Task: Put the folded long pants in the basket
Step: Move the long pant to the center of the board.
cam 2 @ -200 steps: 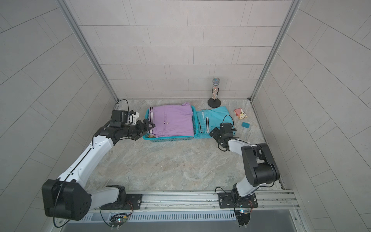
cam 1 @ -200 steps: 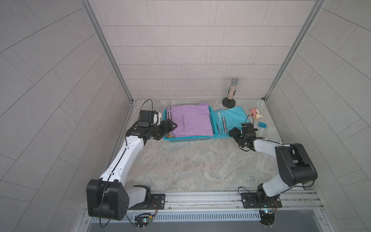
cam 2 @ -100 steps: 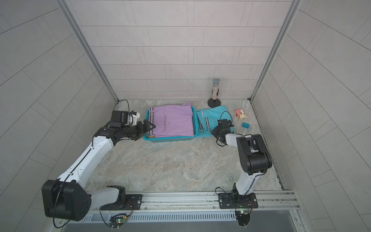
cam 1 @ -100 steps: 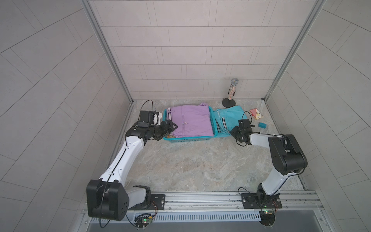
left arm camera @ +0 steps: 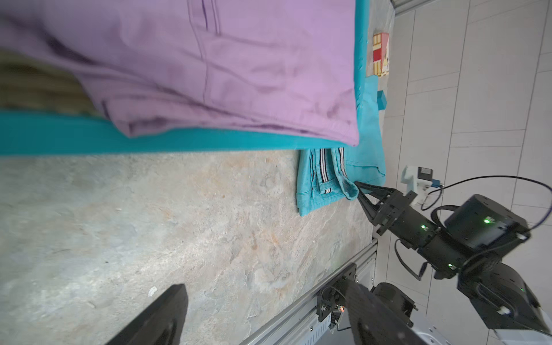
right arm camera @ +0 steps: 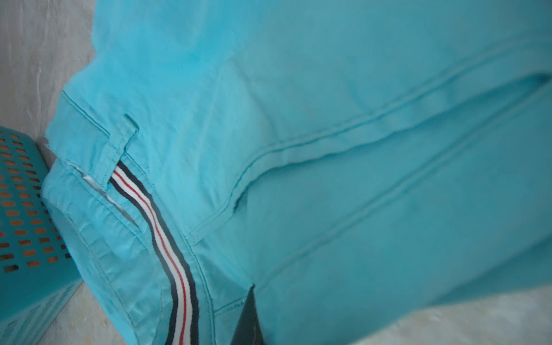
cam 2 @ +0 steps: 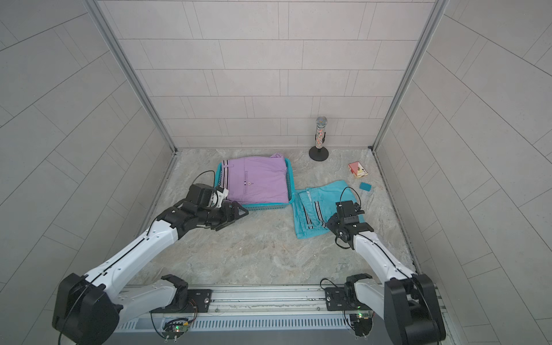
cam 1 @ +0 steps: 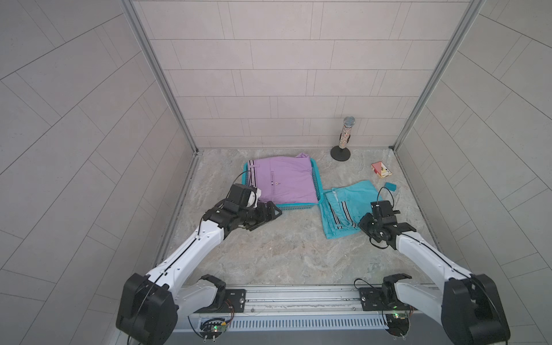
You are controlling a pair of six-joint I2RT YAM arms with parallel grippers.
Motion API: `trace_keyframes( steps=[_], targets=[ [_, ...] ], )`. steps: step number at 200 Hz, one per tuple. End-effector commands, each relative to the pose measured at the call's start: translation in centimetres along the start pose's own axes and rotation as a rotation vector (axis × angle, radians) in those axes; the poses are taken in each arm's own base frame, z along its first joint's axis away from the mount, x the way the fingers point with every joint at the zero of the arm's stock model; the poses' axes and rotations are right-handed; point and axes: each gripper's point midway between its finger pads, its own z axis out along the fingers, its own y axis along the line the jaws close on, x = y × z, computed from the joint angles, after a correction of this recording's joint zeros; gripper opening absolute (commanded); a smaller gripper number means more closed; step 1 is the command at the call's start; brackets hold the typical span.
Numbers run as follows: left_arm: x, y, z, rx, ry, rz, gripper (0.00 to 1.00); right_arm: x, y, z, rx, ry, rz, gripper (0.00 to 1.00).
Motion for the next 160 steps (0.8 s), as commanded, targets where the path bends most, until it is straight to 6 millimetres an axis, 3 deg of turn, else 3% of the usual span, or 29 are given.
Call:
trace_keyframes(
  steps=[1,62,124,160],
  targets=[
    [0.4,0.0,1.0,0.008,-0.031,-0.025,0.9,4.0,-3.2,-1.6,0.069,0.121,-0.002,0.0],
    [4.1,2.0,3.1,-0.017,0.029,-0.044,0.9,10.4,-4.7,-2.2,-0.007,0.279,0.052,0.0],
    [8.1,5.8,5.5,-0.043,0.086,-0.108,0.9,13.4,-4.2,-2.6,-0.068,0.324,0.052,0.0],
    [8.7,6.8,7.2,-0.029,0.107,-0.121,0.9,14.8,-2.4,-2.1,-0.138,0.369,0.071,0.0]
  ],
)
